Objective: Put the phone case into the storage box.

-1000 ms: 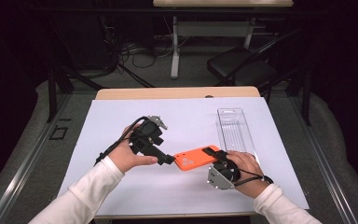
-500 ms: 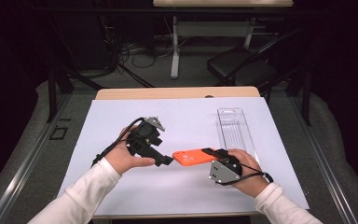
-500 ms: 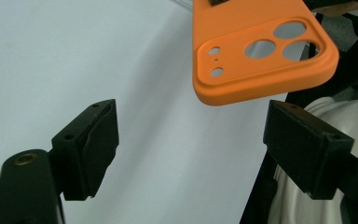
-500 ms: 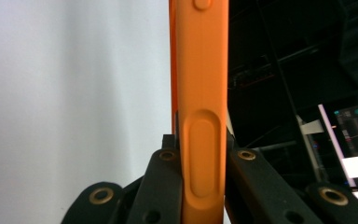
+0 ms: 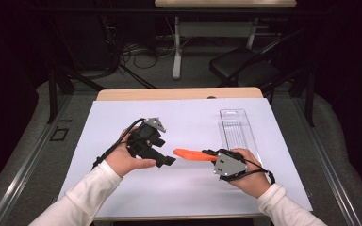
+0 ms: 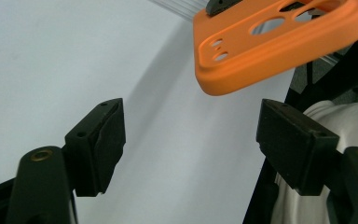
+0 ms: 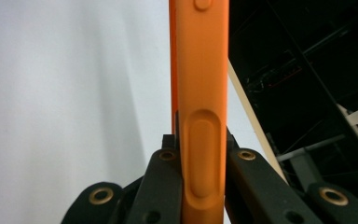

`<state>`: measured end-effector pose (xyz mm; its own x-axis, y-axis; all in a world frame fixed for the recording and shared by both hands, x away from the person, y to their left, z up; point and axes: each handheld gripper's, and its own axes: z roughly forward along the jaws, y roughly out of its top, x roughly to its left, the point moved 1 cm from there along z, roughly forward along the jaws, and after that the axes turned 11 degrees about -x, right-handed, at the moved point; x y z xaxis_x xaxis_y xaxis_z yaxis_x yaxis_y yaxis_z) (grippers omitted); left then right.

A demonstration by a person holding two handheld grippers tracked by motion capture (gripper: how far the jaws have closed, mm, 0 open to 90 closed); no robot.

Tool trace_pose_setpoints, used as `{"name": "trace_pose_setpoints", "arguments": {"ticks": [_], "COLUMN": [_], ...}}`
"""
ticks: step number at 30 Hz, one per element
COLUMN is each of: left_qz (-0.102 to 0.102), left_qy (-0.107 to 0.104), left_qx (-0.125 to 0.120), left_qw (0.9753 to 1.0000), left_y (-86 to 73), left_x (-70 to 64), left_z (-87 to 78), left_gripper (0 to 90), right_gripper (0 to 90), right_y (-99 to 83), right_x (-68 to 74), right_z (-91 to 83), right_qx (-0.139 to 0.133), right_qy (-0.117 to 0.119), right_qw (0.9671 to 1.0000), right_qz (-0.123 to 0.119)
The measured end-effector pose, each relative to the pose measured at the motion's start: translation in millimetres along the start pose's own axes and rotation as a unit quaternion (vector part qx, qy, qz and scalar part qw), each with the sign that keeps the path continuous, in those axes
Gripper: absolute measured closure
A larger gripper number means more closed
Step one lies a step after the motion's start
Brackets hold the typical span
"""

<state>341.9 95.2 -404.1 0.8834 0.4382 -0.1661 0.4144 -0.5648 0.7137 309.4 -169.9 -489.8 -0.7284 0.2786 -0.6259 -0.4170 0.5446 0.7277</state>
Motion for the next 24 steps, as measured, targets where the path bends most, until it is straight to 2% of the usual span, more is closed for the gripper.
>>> {"name": "trace_pose_setpoints", "arguments": {"ticks": [5, 9, 15, 17, 24], "left_qz": [0.001, -0.012, -0.007, -0.009, -0.012], "left_qy": [-0.004, -0.005, 0.005, 0.001, -0.009], "left_qx": [-0.014, -0.022, -0.037, -0.04, -0.05], "left_qw": [0.9999, 0.9997, 0.9993, 0.9992, 0.9986], "left_y": [0.8, 1.1, 1.5, 1.5, 0.4], "left_x": [0.6, 0.2, 0.3, 0.7, 0.0], "left_z": [-1.6, -0.3, -0.4, -0.4, 1.3], "left_gripper": [27.8, 29.6, 34.8, 38.4, 46.0], "right_gripper": [86.7, 86.8, 86.8, 86.8, 86.8], "right_y": [-0.4, -1.0, -2.3, -2.7, -4.4], "right_x": [-3.3, -5.1, -7.3, -8.0, -10.0], "right_z": [0.0, 0.8, 2.0, 2.3, 2.0], "right_qx": [-0.012, -0.023, -0.033, -0.037, -0.05], "right_qy": [0.008, 0.015, 0.022, 0.023, 0.027], "right_qw": [0.9989, 0.9971, 0.9938, 0.9927, 0.9865], "right_qz": [0.044, 0.071, 0.104, 0.112, 0.154]}}
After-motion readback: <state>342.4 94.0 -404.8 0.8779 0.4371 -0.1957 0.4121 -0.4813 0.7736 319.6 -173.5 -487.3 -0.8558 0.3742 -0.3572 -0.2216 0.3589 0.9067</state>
